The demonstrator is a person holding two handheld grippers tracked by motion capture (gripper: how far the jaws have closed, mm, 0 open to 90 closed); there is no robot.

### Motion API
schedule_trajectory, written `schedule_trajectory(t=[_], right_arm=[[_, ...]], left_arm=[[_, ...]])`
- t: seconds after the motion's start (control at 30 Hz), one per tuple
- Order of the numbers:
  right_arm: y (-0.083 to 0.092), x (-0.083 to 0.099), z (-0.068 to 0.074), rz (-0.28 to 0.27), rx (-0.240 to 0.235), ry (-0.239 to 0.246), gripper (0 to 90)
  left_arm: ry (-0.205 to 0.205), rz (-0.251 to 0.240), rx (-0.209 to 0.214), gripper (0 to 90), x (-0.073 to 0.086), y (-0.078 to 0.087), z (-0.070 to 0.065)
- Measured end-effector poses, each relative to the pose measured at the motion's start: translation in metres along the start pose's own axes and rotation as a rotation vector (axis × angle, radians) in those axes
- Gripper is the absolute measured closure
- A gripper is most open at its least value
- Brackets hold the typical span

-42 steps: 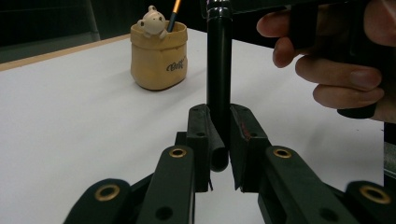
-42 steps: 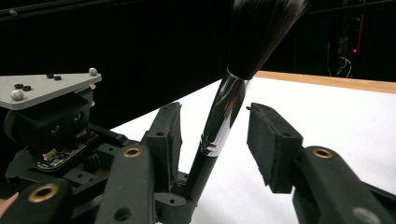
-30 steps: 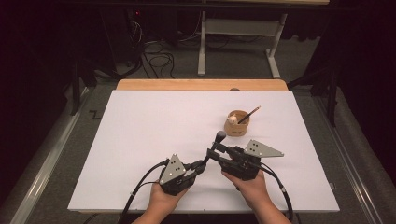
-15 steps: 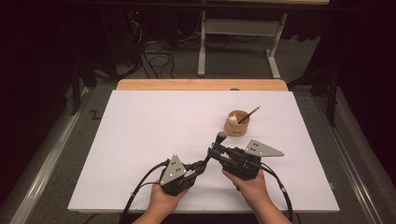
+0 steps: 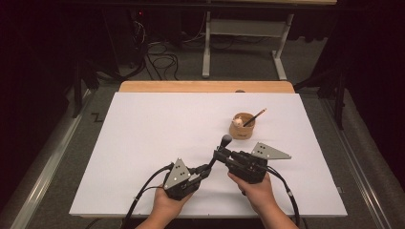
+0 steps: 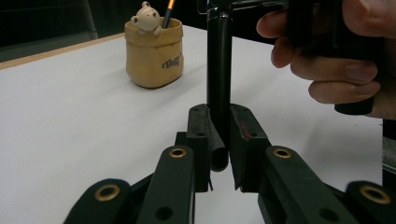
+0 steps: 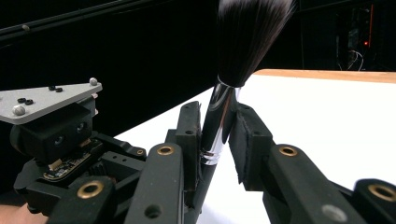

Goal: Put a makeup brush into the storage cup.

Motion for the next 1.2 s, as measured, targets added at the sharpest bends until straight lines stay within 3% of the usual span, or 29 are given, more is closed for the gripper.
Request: schedule_trajectory(t=[1.2], right_arm=[[-0.001, 0.0001, 0.0047, 0.016, -0.038, -0.023, 79.8]], left_arm=[[0.001, 0.01, -0.003, 79.3, 0.0017, -0.0019, 0.0013]])
Point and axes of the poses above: each handheld gripper's, and its own axes: y roughly backward along the jaws, x roughly out of its underside, z roughly to its left, the point moved 9 cm from there along -y, roughly forward along the jaws, and after that the axes turned 13 degrees about x, right-handed, at the moved point
